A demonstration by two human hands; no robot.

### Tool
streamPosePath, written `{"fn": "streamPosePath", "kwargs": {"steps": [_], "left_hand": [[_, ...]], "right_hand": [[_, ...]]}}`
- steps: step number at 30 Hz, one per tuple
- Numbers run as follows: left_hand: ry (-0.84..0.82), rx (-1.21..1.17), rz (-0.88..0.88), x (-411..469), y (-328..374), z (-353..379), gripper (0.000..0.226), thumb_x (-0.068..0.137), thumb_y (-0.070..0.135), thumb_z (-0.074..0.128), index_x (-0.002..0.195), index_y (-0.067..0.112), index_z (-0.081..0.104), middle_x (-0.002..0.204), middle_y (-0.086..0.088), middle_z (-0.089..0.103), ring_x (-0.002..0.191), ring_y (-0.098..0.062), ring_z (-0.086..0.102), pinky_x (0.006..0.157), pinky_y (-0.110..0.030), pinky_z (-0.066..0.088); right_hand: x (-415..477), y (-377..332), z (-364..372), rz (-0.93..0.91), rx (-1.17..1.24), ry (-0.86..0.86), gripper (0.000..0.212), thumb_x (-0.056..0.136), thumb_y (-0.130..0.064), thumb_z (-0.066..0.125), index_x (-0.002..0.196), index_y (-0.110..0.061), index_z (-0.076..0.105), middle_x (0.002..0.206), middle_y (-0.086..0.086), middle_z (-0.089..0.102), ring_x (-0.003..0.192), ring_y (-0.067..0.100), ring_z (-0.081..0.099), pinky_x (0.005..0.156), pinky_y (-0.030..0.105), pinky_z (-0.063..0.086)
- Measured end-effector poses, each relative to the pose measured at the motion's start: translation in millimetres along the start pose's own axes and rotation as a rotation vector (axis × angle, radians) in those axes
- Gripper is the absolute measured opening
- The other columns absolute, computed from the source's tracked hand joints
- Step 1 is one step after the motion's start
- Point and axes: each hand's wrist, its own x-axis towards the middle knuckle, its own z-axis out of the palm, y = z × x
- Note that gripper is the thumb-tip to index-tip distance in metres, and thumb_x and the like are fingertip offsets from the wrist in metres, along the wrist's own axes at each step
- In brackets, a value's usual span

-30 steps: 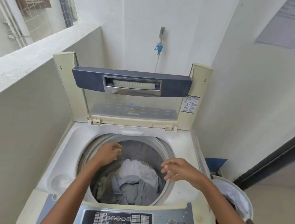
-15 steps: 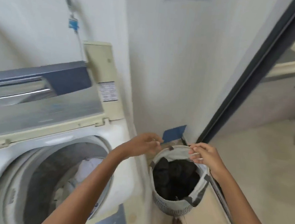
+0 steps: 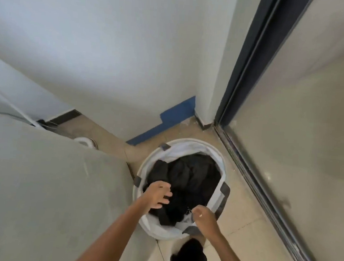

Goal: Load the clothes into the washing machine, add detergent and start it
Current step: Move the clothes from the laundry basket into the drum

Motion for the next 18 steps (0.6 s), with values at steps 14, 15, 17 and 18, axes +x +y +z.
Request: {"fn": "streamPosePath", "kwargs": {"steps": [14,15,17,18], "left_hand": [[0.223,0.223,0.147,212.5,-86.3,29.1,0.068,0.087,0.005,0.056,0.146,0.015,0.024,0.151,-0.010,0.025,0.139,-0.025,0.028,0.114,-0.033,0.027],[0.240,0.201,0.154,209.8,-87.4,28.4,0.064,0.088,0.005,0.055,0.145,0.016,0.028,0.150,-0.009,0.027,0.138,-0.025,0.030,0.114,-0.033,0.028],[0.319,0.163,0.170,199.0,-89.1,26.0,0.054,0.089,0.006,0.053,0.140,0.014,0.036,0.146,-0.010,0.035,0.134,-0.024,0.036,0.113,-0.034,0.032],[0.365,0.149,0.182,192.7,-90.8,24.6,0.049,0.090,0.006,0.052,0.137,0.013,0.040,0.143,-0.010,0.039,0.131,-0.024,0.040,0.111,-0.034,0.034]], "right_hand": [[237.7,23.6,17.2,-0.001,-0.670,-0.011,0.067,0.088,-0.037,0.060,0.144,-0.034,0.024,0.157,0.008,0.003,0.137,0.046,0.014,0.098,0.055,0.038],[241.5,34.2,16.8,0.033,-0.622,-0.044,0.051,0.091,-0.034,0.055,0.138,-0.025,0.039,0.151,0.011,0.024,0.133,0.044,0.027,0.097,0.049,0.040],[237.3,47.4,18.7,0.025,-0.381,-0.001,0.033,0.092,-0.027,0.051,0.120,-0.011,0.056,0.125,0.016,0.054,0.116,0.038,0.048,0.090,0.040,0.044],[227.4,45.8,19.6,0.020,-0.213,0.005,0.023,0.090,-0.023,0.052,0.105,-0.008,0.061,0.105,0.016,0.060,0.102,0.034,0.055,0.082,0.036,0.044]]}}
